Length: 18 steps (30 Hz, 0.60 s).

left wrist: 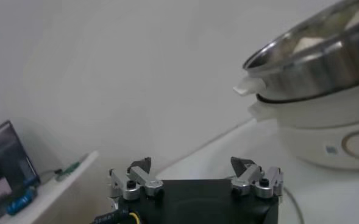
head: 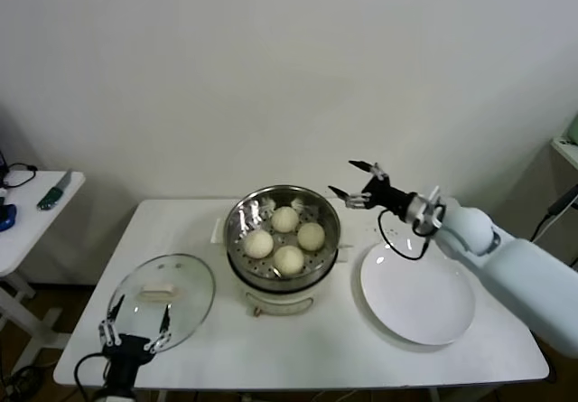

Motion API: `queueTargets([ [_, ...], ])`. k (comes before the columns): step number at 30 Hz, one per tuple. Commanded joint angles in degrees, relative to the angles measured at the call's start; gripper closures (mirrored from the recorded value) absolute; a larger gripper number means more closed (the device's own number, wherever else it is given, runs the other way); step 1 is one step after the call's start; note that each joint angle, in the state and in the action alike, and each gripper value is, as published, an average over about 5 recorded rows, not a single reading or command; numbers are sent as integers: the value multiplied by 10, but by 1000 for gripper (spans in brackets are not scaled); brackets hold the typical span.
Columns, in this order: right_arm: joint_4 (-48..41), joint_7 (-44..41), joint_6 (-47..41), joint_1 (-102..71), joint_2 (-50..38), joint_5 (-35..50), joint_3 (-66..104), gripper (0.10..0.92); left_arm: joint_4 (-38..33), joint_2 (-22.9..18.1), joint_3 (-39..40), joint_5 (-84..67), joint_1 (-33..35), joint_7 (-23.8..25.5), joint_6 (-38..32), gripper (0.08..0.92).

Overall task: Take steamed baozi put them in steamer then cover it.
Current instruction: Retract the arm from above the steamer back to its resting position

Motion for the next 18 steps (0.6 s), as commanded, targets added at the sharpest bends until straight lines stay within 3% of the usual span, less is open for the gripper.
queueTargets([
  [1,105,55,-20,-417,76,-92,409,203,-40,16,-12,255,-1,13,103,177],
  [9,153,60,-49,-522,182,-154,490,203,-18,54,-7,519,-30,50,146,177],
  [18,151,56,-43,-585,241,-199,525,203,108,82,29,572,-105,39,126,177],
])
